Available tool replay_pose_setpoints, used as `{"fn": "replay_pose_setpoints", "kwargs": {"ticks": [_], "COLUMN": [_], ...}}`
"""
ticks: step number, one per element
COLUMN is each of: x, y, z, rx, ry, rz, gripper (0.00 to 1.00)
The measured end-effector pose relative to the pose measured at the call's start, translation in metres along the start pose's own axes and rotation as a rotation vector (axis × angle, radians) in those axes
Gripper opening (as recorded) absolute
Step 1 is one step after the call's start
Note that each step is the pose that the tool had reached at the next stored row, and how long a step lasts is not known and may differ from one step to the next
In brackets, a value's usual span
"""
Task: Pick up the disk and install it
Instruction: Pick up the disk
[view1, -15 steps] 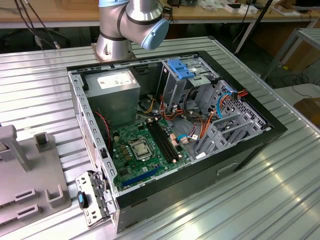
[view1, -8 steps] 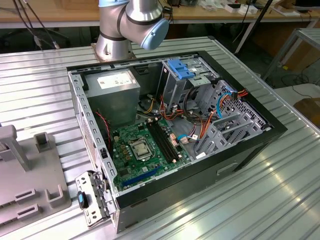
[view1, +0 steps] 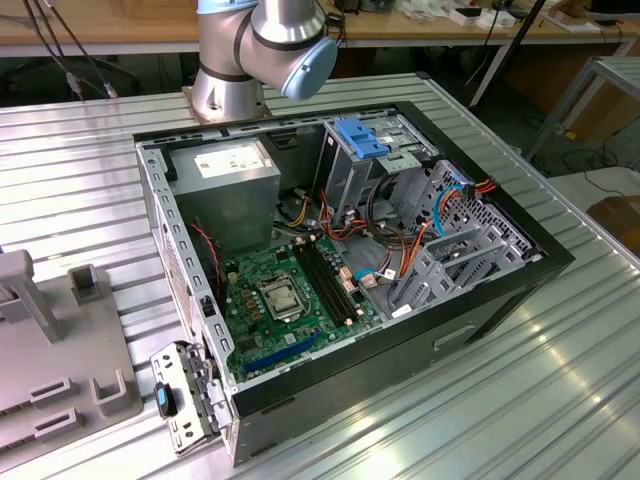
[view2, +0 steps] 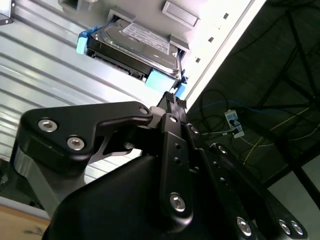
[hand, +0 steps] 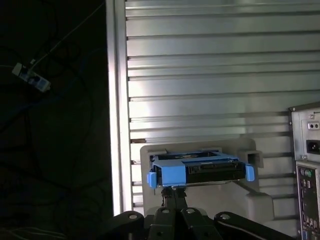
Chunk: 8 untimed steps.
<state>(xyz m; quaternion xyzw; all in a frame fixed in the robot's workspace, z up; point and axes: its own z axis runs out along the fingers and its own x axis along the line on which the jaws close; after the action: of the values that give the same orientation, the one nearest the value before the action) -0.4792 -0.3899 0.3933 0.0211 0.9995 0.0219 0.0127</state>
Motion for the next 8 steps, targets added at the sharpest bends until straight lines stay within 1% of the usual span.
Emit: {"fn": "replay_pose_setpoints", "kwargs": {"ticks": [2, 8], "x": [0.0, 0.0002], "y": [0.0, 0.0], "z": [0.0, -0.0001], "rx": [-0.0009, -0.0028], "ry": [0.0015, 0.0053], "rz": [-0.035, -0.116], "gripper": [0.11, 0.11]}}
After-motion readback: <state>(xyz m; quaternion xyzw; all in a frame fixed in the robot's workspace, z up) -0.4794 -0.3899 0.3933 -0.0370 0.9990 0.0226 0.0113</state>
